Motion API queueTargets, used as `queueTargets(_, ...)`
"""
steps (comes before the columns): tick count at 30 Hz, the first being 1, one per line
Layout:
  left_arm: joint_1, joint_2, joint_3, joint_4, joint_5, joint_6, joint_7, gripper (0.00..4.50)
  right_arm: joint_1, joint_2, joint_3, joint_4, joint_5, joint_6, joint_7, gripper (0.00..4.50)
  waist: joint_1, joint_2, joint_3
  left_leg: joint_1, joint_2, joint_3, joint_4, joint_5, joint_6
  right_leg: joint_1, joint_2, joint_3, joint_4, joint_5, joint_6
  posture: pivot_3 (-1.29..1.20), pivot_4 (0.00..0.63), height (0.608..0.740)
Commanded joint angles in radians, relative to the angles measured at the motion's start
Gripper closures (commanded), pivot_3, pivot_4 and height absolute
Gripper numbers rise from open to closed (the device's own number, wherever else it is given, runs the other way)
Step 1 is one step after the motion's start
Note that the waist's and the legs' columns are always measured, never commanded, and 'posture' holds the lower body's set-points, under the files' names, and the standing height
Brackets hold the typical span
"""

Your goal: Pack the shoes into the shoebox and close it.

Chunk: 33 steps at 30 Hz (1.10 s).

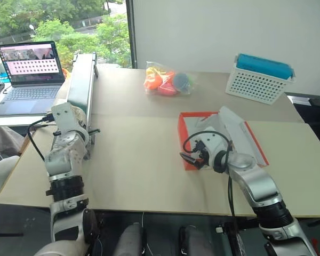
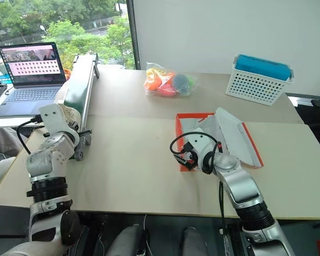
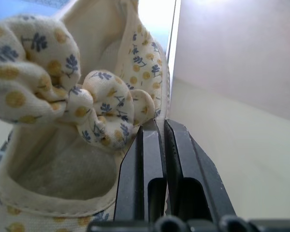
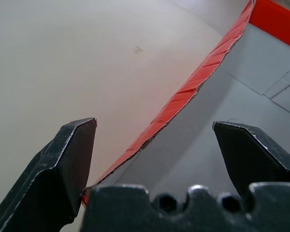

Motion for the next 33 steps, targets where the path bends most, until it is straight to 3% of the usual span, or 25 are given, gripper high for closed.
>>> queueTargets(1,-0.009,-0.015,-0.055,-0.113,0.036,-0.171,0.006,4.45,-0.014,0.005,-0.019,-0.013,-0.008,-0.001,-0.006,0.00,-0.001,-0.001,0.001,-0.001,0.000,0.000,0.000,0.000,0.000,-0.001,0.000,0.000,-0.001,0.000,0.000,0.00,0.150,0.699)
queueTargets(11,0.002,-0.081,-0.136,-0.175,-0.002,-0.257,-0.058,4.45,-0.041,0.045,-0.072,0.015,0.014,0.022,-0.035,0.00,-0.008,-0.002,0.001,-0.001,0.000,0.001,0.000,-0.001,0.002,0.000,0.000,0.000,-0.002,0.001,0.001,0.00,0.150,0.699)
queueTargets(14,-0.001,-0.097,-0.160,-0.167,-0.015,-0.247,-0.083,4.45,-0.133,0.138,-0.232,0.066,0.118,0.128,-0.103,0.00,-0.013,-0.002,0.002,-0.001,0.000,0.001,0.001,-0.001,0.003,0.000,0.001,0.000,-0.002,0.001,0.001,0.00,0.150,0.699)
queueTargets(16,-0.010,-0.129,-0.157,-0.153,-0.032,-0.228,-0.072,4.45,-0.281,0.211,-0.380,0.162,0.194,0.236,-0.191,0.00,-0.017,-0.001,0.002,-0.001,0.000,0.001,0.001,0.000,0.003,0.000,0.001,0.000,-0.001,0.001,0.001,0.00,0.150,0.699)
queueTargets(18,-0.013,-0.154,-0.161,-0.145,-0.042,-0.213,-0.066,4.45,-0.377,0.250,-0.450,0.212,0.245,0.311,-0.225,0.00,-0.023,-0.001,0.002,-0.002,0.000,0.001,0.001,0.000,0.003,-0.001,0.001,0.000,0.000,0.002,0.001,0.00,0.150,0.699)
queueTargets(24,0.001,-0.224,-0.252,-0.158,-0.043,-0.205,-0.104,4.45,-0.651,0.372,-0.559,0.369,0.339,0.527,-0.319,0.00,-0.033,-0.001,0.002,-0.003,0.001,0.002,-0.001,0.000,0.003,-0.003,0.002,0.000,0.001,0.001,0.001,0.00,0.150,0.699)
queueTargets(33,0.024,-0.262,-0.342,-0.185,-0.041,-0.192,-0.156,4.45,-0.752,0.447,-0.626,0.491,0.380,0.547,-0.382,0.00,-0.035,0.000,0.002,-0.010,0.000,0.002,0.001,0.000,0.004,-0.009,0.002,0.000,0.003,0.002,0.001,0.00,0.150,0.699)
